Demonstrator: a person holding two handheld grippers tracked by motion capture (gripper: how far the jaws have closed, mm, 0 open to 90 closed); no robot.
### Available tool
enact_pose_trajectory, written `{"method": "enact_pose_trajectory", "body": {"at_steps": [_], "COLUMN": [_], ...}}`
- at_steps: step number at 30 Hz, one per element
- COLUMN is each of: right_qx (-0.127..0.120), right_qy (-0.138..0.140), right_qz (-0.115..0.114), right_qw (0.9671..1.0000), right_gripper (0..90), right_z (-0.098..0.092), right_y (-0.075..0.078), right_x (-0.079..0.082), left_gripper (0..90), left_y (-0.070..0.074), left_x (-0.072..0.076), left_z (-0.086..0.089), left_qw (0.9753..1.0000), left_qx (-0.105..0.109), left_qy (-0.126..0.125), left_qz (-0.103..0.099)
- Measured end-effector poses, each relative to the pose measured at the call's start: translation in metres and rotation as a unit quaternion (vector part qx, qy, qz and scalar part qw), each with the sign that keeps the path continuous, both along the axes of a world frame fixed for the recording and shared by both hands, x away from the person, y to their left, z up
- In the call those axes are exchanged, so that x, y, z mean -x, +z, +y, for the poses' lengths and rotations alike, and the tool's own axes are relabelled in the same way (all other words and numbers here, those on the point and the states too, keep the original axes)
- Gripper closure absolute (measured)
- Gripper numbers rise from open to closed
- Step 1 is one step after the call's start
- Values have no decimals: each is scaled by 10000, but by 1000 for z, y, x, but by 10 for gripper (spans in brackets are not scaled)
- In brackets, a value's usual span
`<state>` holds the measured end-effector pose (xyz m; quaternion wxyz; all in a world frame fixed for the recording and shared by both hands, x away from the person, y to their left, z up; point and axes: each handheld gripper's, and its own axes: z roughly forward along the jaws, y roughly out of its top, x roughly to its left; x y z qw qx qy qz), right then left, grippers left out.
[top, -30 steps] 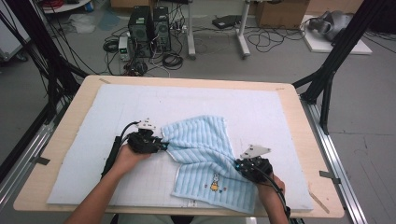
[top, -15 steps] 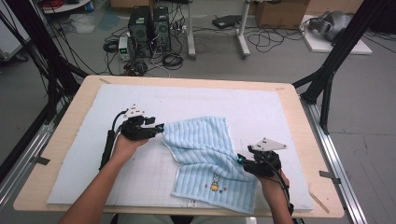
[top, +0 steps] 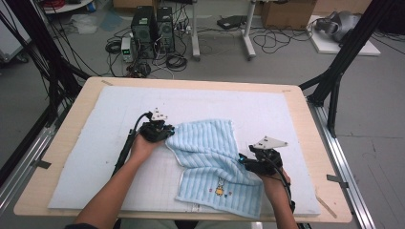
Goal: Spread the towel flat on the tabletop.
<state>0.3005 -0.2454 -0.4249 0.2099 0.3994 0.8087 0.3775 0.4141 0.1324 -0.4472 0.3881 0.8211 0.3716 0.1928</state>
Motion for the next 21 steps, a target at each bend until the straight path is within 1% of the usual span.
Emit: {"method": "enact_pose_trajectory", "body": {"at_steps": [1, 4, 5, 7, 11, 13, 15, 16, 17, 18, 19, 20, 21], "right_qx": [11, 8, -22, 0, -119, -177, -189, -178, -204, -195, -147, -118, -102], "right_qy": [18, 76, 77, 103, 113, 178, 226, 252, 275, 277, 286, 307, 313], "right_qz": [-3, -31, -20, -23, -17, -33, 30, 7, 30, 72, 72, 63, 76], "right_qw": [10000, 10000, 10000, 9999, 9999, 9997, 9996, 9995, 9994, 9994, 9995, 9994, 9994], "right_gripper": [468, 469, 469, 468, 469, 469, 465, 464, 464, 464, 464, 466, 466], "right_z": [1, 5, 7, 9, 12, 14, 20, 22, 25, 28, 31, 34, 36], "right_y": [-1, -2, -2, -2, 2, 5, 7, 7, 8, 8, 7, 7, 6], "right_x": [-2, -8, -10, -15, -30, -40, -52, -58, -64, -70, -76, -82, -88], "left_gripper": [826, 834, 834, 834, 835, 835, 833, 829, 808, 719, 599, 552, 507], "left_y": [1, 2, 1, 0, 0, 0, -1, -2, -2, -2, -1, -1, 0], "left_x": [-1, -8, -11, -16, -23, -24, -26, -26, -26, -26, -26, -26, -26], "left_z": [-1, 1, 4, 10, 22, 25, 27, 27, 27, 26, 27, 28, 28], "left_qw": [10000, 9997, 9995, 9989, 9967, 9958, 9949, 9948, 9945, 9930, 9923, 9917, 9914], "left_qx": [-23, -58, -18, 75, 210, 210, 349, 390, 424, 484, 557, 619, 629], "left_qy": [38, 228, 301, 464, 787, 887, 950, 936, 950, 1072, 1103, 1127, 1143], "left_qz": [23, -9, -3, 24, -11, -38, -34, -46, -63, -86, -43, -35, -35]}}
